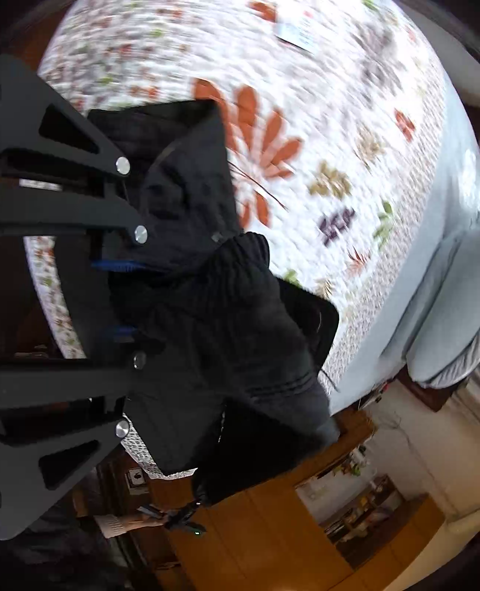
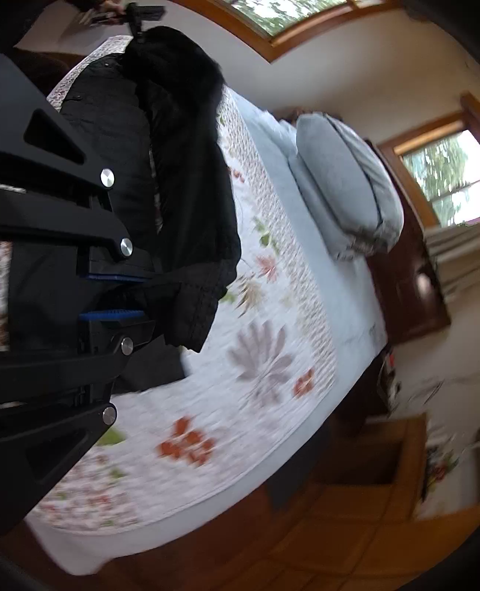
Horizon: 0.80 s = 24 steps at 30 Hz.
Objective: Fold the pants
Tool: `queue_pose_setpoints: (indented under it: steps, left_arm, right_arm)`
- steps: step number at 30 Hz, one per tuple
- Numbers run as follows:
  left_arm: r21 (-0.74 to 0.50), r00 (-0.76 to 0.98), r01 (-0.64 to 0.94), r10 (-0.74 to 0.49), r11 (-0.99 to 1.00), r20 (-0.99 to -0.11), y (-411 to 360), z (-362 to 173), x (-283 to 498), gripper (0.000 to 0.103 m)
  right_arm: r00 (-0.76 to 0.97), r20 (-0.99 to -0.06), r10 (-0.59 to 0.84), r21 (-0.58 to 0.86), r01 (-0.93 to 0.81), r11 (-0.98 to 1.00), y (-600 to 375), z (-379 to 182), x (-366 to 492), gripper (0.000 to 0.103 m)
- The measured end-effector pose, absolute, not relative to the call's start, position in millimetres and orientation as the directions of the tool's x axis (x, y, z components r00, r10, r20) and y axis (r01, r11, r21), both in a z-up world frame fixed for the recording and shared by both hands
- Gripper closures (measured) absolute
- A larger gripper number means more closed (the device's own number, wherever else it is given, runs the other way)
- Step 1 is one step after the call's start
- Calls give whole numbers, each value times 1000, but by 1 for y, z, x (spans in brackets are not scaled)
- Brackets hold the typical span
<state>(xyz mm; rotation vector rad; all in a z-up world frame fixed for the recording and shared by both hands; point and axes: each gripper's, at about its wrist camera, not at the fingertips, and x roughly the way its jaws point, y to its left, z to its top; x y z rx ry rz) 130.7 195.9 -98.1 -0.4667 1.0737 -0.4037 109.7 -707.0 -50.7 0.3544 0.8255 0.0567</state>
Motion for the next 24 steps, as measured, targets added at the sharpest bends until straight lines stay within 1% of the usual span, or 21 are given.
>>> queue_pose_setpoints:
  steps: [4, 8, 9, 10, 11, 12, 13, 14, 15, 17, 19, 22, 23, 24]
  left_arm:
    - [-539, 407, 50, -510, 841, -758, 205, -118, 116, 80]
    - [-491, 367, 30, -466, 871, -805, 205, -136, 111, 66]
    - [-476, 357, 34, -456, 879, -815, 204, -138, 109, 64]
    - [-446, 343, 49, -435, 894, -833, 200, -140, 106, 63]
    - [-411, 333, 63, -408, 909, -850, 196, -141, 103, 59]
    - [-372, 331, 76, -375, 925, -866, 194, -142, 98, 50]
    - [-327, 326, 79, -335, 942, -884, 194, -145, 91, 42]
    - [-280, 319, 72, -289, 957, -903, 195, -147, 88, 22]
    - [-213, 301, 46, -217, 976, -929, 200, -150, 81, 10]
    - [-180, 296, 20, -178, 983, -938, 211, -152, 71, 10]
    - [-193, 301, -66, -165, 979, -939, 231, -151, 54, 10]
    - [-324, 352, -184, -246, 928, -903, 250, -144, 32, 10]
    - [-376, 381, -210, -279, 903, -882, 252, -142, 24, 10]
    - [-453, 419, -218, -336, 864, -843, 251, -142, 17, 9]
  right_arm:
    - [642, -746, 174, 340, 143, 930, -713, -78, 89, 91]
    - [579, -798, 168, 323, 175, 930, -708, -110, 77, 88]
    - [568, -808, 158, 310, 181, 933, -706, -116, 75, 85]
    - [555, -819, 149, 301, 193, 934, -706, -122, 71, 77]
    - [547, -825, 139, 294, 206, 933, -707, -125, 65, 73]
    - [543, -831, 124, 285, 222, 932, -708, -127, 61, 65]
    - [538, -836, 109, 272, 234, 934, -708, -128, 57, 58]
    - [530, -844, 85, 252, 251, 935, -709, -127, 53, 56]
    - [527, -847, 78, 246, 257, 935, -710, -126, 51, 56]
    - [524, -850, 54, 231, 278, 932, -711, -122, 43, 56]
    - [529, -848, 28, 218, 300, 929, -713, -115, 35, 56]
    - [556, -831, -17, 212, 345, 914, -715, -100, 25, 51]
    - [569, -822, -29, 217, 358, 908, -715, -94, 22, 51]
    - [589, -807, -49, 220, 377, 900, -715, -86, 17, 51]
